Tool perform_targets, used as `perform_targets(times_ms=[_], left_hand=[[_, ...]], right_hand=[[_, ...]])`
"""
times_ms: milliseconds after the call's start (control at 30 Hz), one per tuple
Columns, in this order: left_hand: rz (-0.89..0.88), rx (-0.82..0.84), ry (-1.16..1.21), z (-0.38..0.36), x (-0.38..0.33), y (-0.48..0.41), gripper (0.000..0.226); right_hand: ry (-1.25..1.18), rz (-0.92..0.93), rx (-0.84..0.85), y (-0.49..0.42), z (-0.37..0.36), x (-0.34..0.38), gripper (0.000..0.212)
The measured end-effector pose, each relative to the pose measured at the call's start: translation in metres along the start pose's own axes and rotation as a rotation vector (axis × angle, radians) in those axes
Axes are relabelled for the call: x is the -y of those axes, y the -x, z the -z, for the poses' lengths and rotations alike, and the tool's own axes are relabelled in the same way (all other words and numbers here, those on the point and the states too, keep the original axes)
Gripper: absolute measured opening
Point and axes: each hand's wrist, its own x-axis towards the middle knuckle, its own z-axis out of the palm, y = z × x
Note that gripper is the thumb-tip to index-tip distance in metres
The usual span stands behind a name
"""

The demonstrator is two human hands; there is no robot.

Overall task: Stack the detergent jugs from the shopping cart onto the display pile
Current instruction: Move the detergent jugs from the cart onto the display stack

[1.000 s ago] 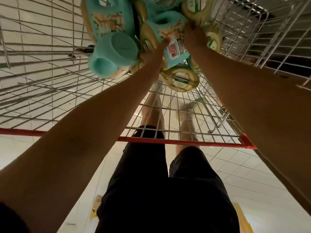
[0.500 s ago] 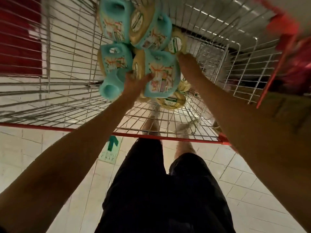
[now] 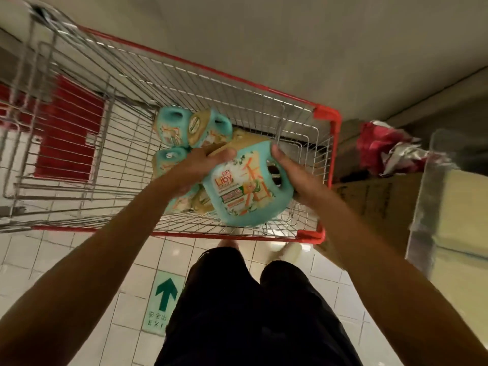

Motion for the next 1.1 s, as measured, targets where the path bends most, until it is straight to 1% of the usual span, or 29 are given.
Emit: perform_targets(times_ms=[33, 67, 100, 167, 200, 233, 300, 333, 400, 467, 633, 700, 767, 833, 900, 967, 1033, 1100], left_hand=[[-0.020, -0.036, 0.003, -0.015, -0.001, 0.004, 0.081], [-0.040, -0.074, 0.015, -0.029, 0.000, 0.008, 0.090], [-0.060, -0.115, 0.044, -0.043, 0.003, 0.014, 0.094], [-0.104, -0.169, 0.157, -0.073, 0.012, 0.027, 0.083], [-0.102, -0.161, 0.230, -0.090, 0.017, 0.034, 0.077], [-0.074, -0.126, 0.294, -0.106, 0.019, 0.041, 0.076], [0.003, -0.004, 0.364, -0.140, 0.024, 0.055, 0.083], [0.020, 0.045, 0.386, -0.156, 0.025, 0.060, 0.084], [0.028, 0.061, 0.409, -0.187, 0.025, 0.066, 0.084], [0.035, 0.051, 0.386, -0.216, 0.022, 0.066, 0.090], [-0.003, 0.104, 0.327, -0.285, -0.005, 0.058, 0.104], [-0.025, 0.163, 0.272, -0.310, -0.011, 0.058, 0.102], [-0.060, 0.237, 0.221, -0.333, -0.016, 0.058, 0.098], [-0.108, 0.271, 0.154, -0.359, -0.024, 0.061, 0.093], [-0.156, 0.282, 0.094, -0.387, -0.031, 0.065, 0.092], [-0.201, 0.266, 0.035, -0.411, -0.033, 0.066, 0.089], [-0.278, 0.225, -0.016, -0.428, -0.032, 0.066, 0.084], [-0.371, 0.230, -0.060, -0.442, -0.030, 0.064, 0.083]], right_hand=[[-0.042, 0.020, -0.030, 0.014, 0.006, -0.006, 0.097], [-0.073, 0.037, -0.056, 0.029, 0.012, -0.011, 0.096], [-0.114, 0.053, -0.072, 0.041, 0.017, -0.019, 0.095], [-0.241, 0.064, -0.133, 0.072, 0.032, -0.033, 0.100], [-0.312, 0.069, -0.149, 0.088, 0.039, -0.040, 0.102], [-0.370, 0.088, -0.151, 0.102, 0.045, -0.047, 0.098], [-0.434, 0.106, -0.161, 0.132, 0.054, -0.060, 0.087], [-0.451, 0.113, -0.188, 0.147, 0.057, -0.064, 0.086], [-0.507, 0.126, -0.272, 0.175, 0.069, -0.075, 0.092], [-0.549, 0.151, -0.347, 0.201, 0.078, -0.079, 0.095], [-0.677, 0.187, -0.458, 0.248, 0.113, -0.101, 0.082], [-0.733, 0.194, -0.449, 0.268, 0.127, -0.115, 0.083], [-0.780, 0.242, -0.411, 0.286, 0.140, -0.127, 0.084], [-0.787, 0.321, -0.426, 0.306, 0.157, -0.137, 0.075], [-0.787, 0.391, -0.460, 0.326, 0.173, -0.144, 0.064], [-0.838, 0.417, -0.457, 0.343, 0.187, -0.152, 0.058], [-0.880, 0.457, -0.432, 0.357, 0.202, -0.164, 0.053], [-0.859, 0.531, -0.366, 0.371, 0.216, -0.171, 0.043]])
